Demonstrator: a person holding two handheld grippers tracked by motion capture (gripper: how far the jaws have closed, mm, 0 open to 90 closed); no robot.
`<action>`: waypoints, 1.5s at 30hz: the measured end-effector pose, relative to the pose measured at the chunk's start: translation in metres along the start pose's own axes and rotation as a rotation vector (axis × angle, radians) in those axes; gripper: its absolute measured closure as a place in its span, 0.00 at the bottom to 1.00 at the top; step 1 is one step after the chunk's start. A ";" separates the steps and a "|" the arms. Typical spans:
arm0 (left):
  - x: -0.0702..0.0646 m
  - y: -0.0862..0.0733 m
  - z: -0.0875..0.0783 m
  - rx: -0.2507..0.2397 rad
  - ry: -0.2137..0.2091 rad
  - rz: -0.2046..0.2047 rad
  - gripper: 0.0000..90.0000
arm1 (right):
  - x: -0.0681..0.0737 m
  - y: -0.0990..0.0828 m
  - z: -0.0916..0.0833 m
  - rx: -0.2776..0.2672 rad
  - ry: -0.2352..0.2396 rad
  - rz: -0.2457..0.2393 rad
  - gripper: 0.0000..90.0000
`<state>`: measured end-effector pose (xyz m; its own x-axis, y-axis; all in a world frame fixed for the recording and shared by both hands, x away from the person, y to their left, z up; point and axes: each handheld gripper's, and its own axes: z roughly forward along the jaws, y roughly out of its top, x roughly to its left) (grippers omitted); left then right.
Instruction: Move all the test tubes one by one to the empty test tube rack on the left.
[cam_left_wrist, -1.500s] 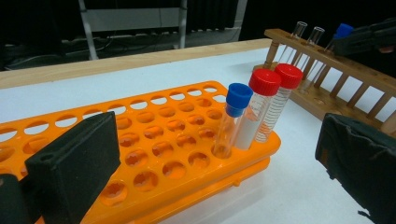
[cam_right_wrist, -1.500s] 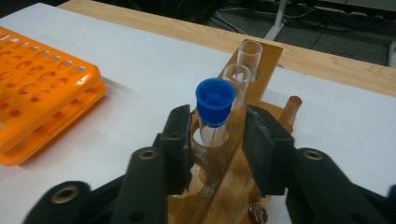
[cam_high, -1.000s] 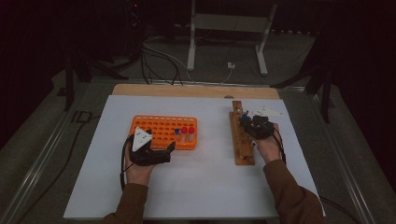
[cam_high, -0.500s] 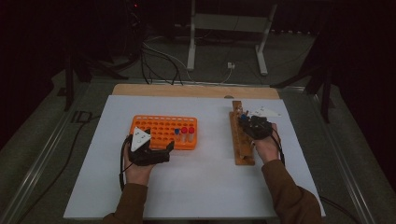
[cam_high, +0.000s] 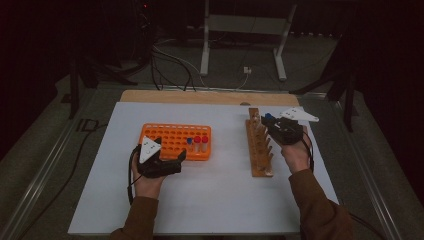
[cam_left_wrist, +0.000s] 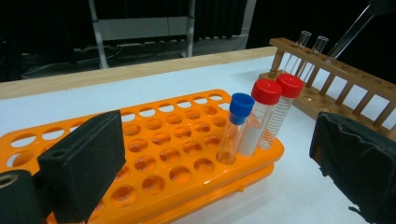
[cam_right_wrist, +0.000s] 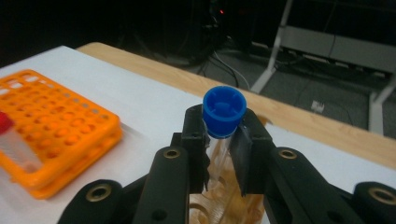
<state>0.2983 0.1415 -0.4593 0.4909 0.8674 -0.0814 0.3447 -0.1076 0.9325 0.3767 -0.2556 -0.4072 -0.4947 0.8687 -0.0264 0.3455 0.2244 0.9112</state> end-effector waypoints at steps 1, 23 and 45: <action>-0.001 0.001 0.000 -0.001 0.013 -0.003 0.03 | 0.001 0.002 -0.002 -0.008 0.006 -0.009 0.86; -0.039 0.022 0.020 -0.028 -0.050 0.073 0.02 | 0.057 0.017 -0.001 0.025 0.239 -0.104 0.85; -0.093 0.033 0.056 0.027 -0.184 0.208 0.49 | 0.096 0.013 0.006 0.060 0.412 -0.073 0.85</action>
<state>0.3087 0.0304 -0.4410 0.6895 0.7229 0.0456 0.2416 -0.2888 0.9264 0.3390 -0.1669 -0.4008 -0.7926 0.6034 0.0879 0.3379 0.3146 0.8870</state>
